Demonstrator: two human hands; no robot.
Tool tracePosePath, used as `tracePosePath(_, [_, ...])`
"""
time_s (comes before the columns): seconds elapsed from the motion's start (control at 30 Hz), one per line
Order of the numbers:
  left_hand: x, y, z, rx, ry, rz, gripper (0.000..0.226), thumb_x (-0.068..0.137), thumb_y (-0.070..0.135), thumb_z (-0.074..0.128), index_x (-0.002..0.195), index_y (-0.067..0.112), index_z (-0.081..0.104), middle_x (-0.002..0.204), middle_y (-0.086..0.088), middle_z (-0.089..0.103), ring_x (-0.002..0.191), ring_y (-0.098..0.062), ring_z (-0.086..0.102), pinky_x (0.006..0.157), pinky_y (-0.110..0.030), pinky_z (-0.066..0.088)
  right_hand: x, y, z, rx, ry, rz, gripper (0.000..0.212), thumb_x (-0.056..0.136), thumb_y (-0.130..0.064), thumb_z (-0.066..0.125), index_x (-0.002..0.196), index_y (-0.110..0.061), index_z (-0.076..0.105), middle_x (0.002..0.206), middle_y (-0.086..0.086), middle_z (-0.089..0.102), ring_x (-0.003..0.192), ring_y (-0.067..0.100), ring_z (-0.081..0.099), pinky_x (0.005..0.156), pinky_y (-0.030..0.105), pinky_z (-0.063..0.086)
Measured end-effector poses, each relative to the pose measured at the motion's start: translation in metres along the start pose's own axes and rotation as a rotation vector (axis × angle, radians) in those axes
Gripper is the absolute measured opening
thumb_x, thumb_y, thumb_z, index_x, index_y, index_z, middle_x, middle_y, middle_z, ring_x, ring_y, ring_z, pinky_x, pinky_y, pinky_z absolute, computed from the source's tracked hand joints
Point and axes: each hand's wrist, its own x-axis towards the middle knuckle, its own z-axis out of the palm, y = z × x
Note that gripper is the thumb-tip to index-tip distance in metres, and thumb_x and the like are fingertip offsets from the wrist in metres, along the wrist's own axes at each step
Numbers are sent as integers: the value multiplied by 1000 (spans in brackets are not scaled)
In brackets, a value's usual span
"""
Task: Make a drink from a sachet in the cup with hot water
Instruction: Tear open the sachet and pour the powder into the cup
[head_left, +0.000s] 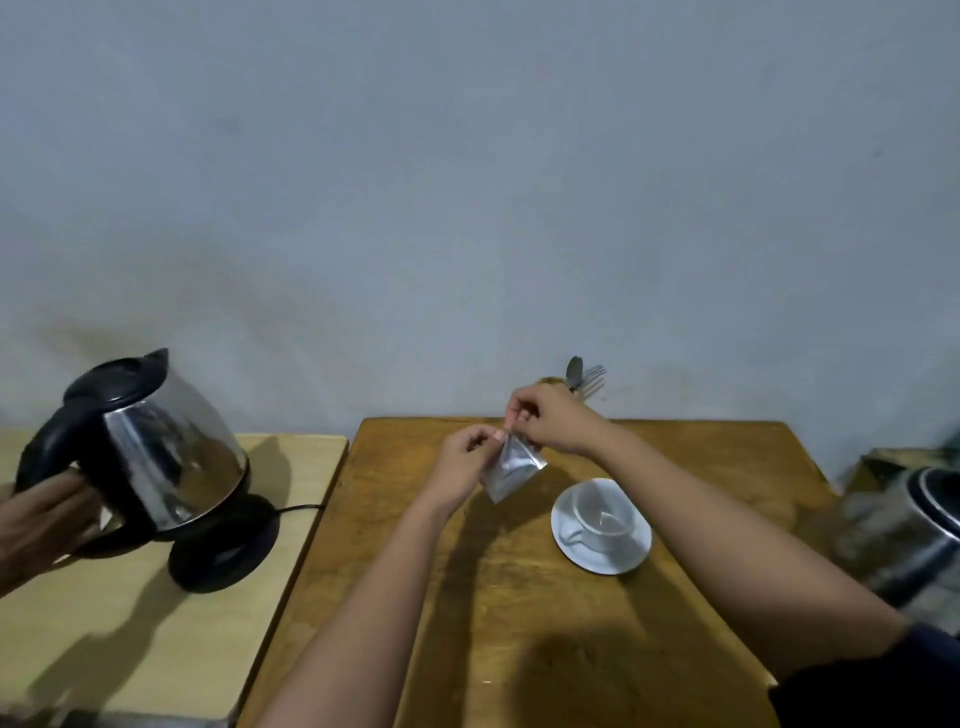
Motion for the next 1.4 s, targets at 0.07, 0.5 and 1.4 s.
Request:
tracePosePath(0.07, [-2, 2, 3, -18, -10, 4, 18, 91, 12, 53, 78, 18, 64, 75, 5, 61, 67, -2, 55, 55, -3, 42, -3, -1, -3, -14, -11, 2, 11, 81, -4, 59, 75, -13, 63, 62, 0, 56, 54, 10, 53, 49, 13, 46])
tracePosePath(0.5, [-5, 0, 9, -9, 38, -80, 30, 94, 12, 46, 65, 18, 51, 68, 0, 55, 60, -9, 51, 46, -11, 39, -23, -5, 12, -294, 48, -241, 13, 88, -9, 50, 91, -7, 62, 88, 2, 55, 83, 21, 53, 77, 38, 46])
tracePosePath(1.4, [37, -38, -33, -14, 525, -114, 33, 85, 44, 32, 60, 31, 48, 80, -14, 50, 87, -46, 55, 80, -55, 47, -44, -11, 30, -499, 61, -677, 25, 90, -22, 40, 95, -10, 61, 94, 7, 61, 72, 22, 58, 55, 33, 50])
